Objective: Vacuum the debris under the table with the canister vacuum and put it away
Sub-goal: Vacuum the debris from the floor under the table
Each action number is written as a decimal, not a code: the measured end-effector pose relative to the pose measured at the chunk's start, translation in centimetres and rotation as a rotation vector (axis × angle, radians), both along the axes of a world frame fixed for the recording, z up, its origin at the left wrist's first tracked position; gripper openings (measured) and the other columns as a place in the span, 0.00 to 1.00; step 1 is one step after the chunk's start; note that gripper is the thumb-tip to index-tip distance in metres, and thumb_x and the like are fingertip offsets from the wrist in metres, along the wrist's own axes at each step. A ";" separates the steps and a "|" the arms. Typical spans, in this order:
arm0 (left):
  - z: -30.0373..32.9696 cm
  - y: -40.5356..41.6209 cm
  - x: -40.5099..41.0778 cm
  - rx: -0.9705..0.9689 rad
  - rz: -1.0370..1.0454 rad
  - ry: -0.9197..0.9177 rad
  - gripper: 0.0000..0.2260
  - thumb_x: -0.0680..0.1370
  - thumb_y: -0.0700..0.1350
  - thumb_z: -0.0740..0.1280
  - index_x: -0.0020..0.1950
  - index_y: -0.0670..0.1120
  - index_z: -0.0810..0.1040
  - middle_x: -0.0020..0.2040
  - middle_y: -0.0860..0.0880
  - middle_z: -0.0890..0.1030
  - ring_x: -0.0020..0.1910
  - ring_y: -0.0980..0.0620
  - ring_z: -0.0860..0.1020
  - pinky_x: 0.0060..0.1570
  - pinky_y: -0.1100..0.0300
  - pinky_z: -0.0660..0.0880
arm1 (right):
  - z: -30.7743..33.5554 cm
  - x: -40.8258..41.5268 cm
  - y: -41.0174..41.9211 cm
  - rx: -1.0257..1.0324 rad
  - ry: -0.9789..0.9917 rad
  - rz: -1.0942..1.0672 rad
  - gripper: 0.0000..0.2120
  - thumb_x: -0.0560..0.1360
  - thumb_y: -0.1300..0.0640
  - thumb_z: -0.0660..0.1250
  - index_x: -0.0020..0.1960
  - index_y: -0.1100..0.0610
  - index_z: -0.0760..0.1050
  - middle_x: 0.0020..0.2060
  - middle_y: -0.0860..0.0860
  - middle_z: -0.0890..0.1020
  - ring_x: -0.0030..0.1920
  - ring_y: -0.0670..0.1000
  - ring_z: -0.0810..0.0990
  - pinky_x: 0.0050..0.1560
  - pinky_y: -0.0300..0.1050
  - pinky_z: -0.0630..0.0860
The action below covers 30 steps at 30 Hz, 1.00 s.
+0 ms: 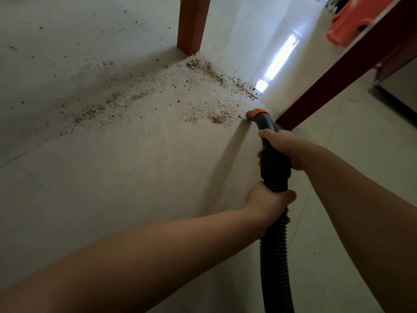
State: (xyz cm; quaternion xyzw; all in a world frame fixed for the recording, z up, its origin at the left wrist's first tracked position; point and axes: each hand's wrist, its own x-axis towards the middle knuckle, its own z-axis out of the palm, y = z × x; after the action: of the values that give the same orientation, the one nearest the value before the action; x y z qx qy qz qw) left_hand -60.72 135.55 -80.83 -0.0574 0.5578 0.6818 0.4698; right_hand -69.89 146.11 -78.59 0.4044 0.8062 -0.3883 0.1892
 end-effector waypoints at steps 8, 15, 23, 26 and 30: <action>0.3 -4.9 2.0 -0.036 0.085 0.002 0.04 0.74 0.39 0.65 0.41 0.43 0.71 0.35 0.45 0.75 0.29 0.49 0.76 0.36 0.57 0.77 | -0.3 0.7 -6.3 0.008 -0.017 0.235 0.17 0.76 0.47 0.62 0.56 0.59 0.67 0.51 0.63 0.82 0.50 0.61 0.83 0.56 0.57 0.80; 1.3 -6.3 2.9 0.008 0.031 -0.031 0.05 0.75 0.39 0.67 0.42 0.43 0.71 0.36 0.45 0.75 0.29 0.49 0.76 0.34 0.58 0.77 | -0.2 1.9 -6.6 -0.027 -0.013 0.193 0.16 0.76 0.47 0.63 0.55 0.58 0.66 0.50 0.63 0.82 0.50 0.63 0.83 0.55 0.58 0.80; 2.0 -5.6 3.8 -0.006 0.005 -0.062 0.06 0.75 0.40 0.67 0.42 0.44 0.70 0.35 0.46 0.74 0.28 0.50 0.74 0.31 0.60 0.76 | 0.7 4.0 -5.4 -0.031 -0.014 0.100 0.18 0.76 0.48 0.63 0.56 0.60 0.65 0.51 0.65 0.81 0.50 0.64 0.83 0.56 0.60 0.79; 1.7 -6.1 4.1 -0.022 0.070 -0.025 0.05 0.74 0.40 0.67 0.43 0.43 0.70 0.36 0.45 0.74 0.30 0.48 0.75 0.31 0.60 0.76 | 1.0 3.3 -6.9 -0.051 -0.022 0.220 0.16 0.77 0.48 0.63 0.57 0.59 0.66 0.50 0.64 0.82 0.49 0.63 0.84 0.55 0.59 0.80; 1.1 -6.8 3.9 -0.033 0.172 -0.020 0.04 0.74 0.38 0.65 0.42 0.43 0.70 0.36 0.44 0.73 0.32 0.47 0.74 0.31 0.60 0.75 | 0.9 2.1 -9.5 -0.090 -0.030 0.332 0.14 0.79 0.49 0.62 0.56 0.59 0.66 0.48 0.63 0.83 0.45 0.61 0.84 0.53 0.57 0.81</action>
State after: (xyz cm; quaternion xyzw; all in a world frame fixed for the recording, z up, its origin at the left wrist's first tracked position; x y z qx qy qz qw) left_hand -56.84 128.74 -79.69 -0.1195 0.5572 0.7099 0.4138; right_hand -67.75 136.63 -77.74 0.2626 0.8408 -0.3813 0.2805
